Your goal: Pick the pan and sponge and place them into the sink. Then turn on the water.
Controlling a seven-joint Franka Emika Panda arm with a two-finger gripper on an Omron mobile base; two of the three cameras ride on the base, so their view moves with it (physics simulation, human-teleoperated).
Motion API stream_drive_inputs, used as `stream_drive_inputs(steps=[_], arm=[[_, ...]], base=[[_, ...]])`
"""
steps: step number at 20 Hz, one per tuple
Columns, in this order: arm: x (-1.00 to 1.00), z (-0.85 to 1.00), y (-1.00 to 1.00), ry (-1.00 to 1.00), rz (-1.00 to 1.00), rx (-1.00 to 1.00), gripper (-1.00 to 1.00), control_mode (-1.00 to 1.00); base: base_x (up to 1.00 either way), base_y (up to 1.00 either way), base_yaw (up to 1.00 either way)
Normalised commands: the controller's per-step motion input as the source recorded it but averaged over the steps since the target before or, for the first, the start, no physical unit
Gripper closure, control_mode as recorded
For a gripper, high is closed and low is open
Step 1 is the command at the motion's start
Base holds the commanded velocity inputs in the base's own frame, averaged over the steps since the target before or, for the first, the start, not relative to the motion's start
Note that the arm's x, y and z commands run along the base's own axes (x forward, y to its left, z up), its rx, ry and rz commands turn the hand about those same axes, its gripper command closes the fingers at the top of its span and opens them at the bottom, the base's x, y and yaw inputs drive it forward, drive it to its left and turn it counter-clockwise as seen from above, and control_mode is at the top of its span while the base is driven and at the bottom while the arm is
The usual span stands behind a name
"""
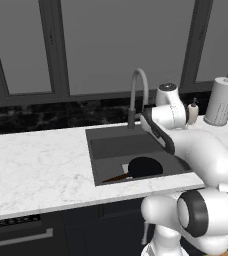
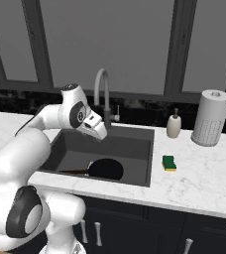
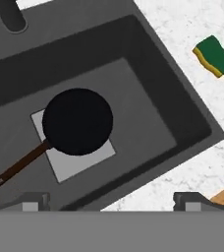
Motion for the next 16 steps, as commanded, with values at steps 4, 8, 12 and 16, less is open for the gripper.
stream_drive_inputs(steps=[4,8,12,16], arm=[[-0.02,0.02,-0.54,0.05,0.34,0.0,-1.0,-1.0],[-0.04,0.0,-0.59,0.06,0.33,0.0,-1.0,-1.0],[-0.01,0.0,-0.64,0.11,0.23,0.0,-1.0,-1.0],[0.0,-0.03,-0.55,0.09,0.12,0.0,-1.0,-1.0]], base=[[0.0,0.0,0.0],[0.0,0.0,0.0],[0.0,0.0,0.0],[0.0,0.0,0.0]])
